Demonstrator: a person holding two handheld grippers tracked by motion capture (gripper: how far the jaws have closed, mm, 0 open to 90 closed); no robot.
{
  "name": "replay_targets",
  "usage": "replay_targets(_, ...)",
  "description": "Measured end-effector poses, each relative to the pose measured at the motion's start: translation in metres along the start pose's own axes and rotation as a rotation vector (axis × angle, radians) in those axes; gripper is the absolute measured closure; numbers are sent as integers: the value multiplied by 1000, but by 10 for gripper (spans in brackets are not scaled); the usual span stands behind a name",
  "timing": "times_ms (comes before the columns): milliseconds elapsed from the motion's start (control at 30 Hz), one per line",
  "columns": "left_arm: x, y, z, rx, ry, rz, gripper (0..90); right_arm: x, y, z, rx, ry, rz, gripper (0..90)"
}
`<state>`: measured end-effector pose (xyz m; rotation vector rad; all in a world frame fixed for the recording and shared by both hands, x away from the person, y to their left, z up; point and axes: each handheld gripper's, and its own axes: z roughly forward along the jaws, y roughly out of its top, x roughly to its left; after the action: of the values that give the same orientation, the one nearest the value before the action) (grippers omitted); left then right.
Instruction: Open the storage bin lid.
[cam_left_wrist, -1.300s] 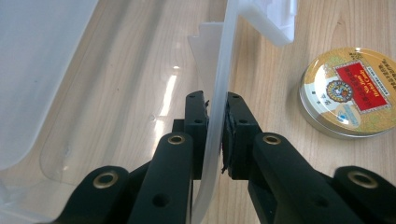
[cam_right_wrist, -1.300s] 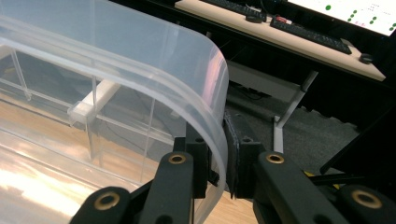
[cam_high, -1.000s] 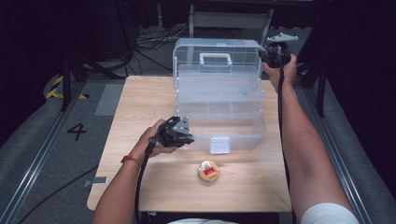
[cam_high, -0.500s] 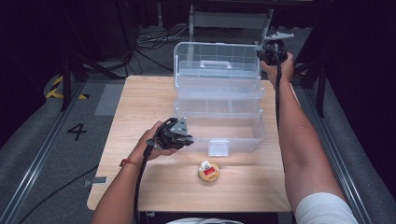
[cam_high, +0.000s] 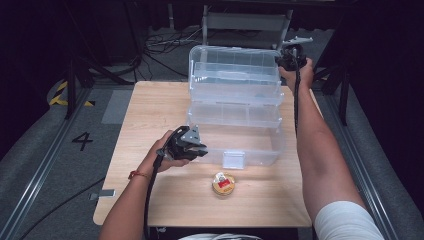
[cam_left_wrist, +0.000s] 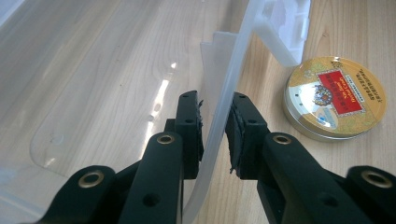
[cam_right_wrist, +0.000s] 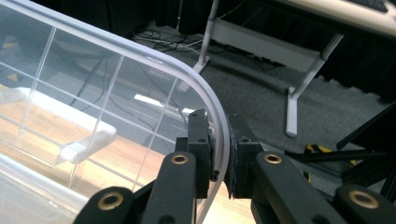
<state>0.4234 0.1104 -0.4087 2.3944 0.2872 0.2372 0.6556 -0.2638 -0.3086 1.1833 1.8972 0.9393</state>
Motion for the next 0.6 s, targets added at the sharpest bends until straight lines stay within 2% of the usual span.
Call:
replay_targets(167, 0, 0, 1, -6, -6, -7, 760, -2, -1, 6, 16, 12, 15, 828)
replay_targets(333, 1, 0, 1, -9, -8, -5, 760, -2, 0, 8, 28, 13, 10, 828)
replay_targets(567, 1, -1, 1, -10, -21, -16, 764, -7, 1, 4, 30, 9, 13, 856)
replay_targets(600, 1, -1, 2, -1, -4, 3, 770, -7, 2, 3, 34, 7, 10, 858)
